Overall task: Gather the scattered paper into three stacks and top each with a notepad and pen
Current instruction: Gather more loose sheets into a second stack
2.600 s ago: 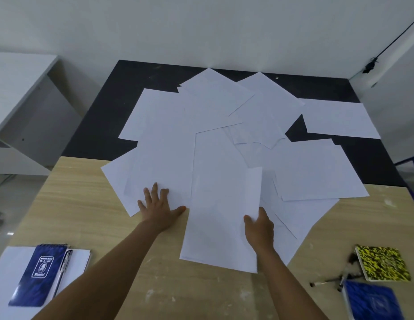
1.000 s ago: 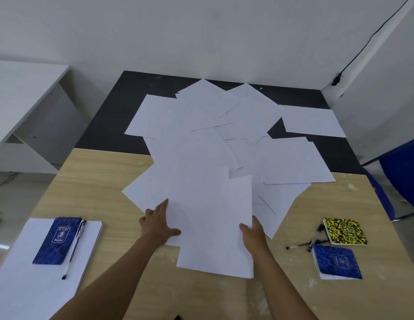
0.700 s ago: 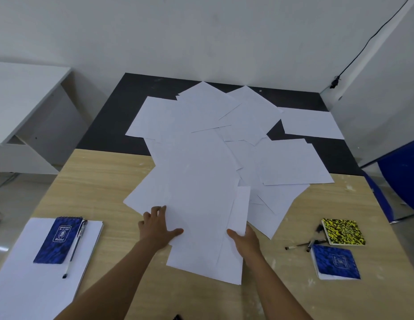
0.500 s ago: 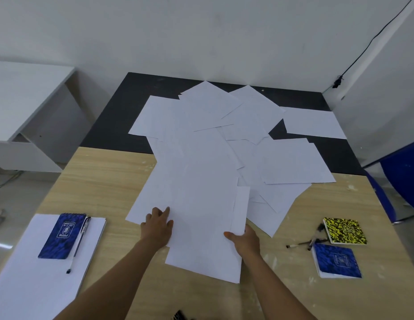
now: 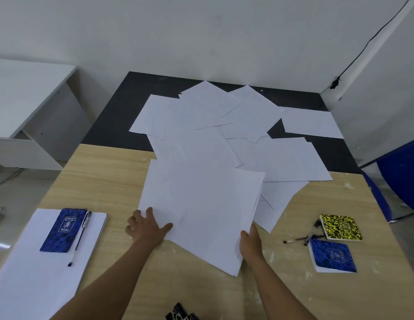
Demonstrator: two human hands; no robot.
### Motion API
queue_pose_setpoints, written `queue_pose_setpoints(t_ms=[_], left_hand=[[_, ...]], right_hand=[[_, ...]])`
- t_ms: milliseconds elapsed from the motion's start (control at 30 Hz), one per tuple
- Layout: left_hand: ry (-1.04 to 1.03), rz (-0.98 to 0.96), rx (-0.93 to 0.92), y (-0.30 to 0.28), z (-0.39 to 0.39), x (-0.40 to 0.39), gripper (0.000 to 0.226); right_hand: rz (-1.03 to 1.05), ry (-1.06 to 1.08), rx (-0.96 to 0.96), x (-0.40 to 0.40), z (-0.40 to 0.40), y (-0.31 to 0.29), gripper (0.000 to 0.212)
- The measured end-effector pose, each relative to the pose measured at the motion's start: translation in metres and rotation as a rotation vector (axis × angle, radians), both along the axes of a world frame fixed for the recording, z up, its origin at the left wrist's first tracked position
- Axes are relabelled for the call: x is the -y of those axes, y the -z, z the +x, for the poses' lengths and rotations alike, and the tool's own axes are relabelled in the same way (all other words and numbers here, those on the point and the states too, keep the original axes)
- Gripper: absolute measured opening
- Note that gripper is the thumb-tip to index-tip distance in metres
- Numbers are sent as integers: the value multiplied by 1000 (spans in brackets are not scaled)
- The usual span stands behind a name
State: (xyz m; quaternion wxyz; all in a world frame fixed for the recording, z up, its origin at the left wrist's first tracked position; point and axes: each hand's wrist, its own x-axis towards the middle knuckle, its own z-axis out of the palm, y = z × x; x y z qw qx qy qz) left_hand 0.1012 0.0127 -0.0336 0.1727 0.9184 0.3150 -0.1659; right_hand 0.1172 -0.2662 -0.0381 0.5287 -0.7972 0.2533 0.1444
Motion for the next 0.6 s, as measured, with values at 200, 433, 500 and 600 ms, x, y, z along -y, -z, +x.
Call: queue_pose_setpoints(t_ms=[200, 433, 500, 600], left_hand=[[-234, -140, 25, -2, 2, -1, 123], [-234, -187, 81, -12, 19, -17, 94], [-246, -221, 109, -15, 27, -17, 89], [-311, -363, 177, -12, 42, -23, 75]], right_hand=[[5, -67, -31, 3, 2, -2, 42], [33, -113, -17, 5, 3, -4, 42], [57, -104, -3, 6, 2, -6, 42], [87, -121, 1, 9, 1, -8, 41]])
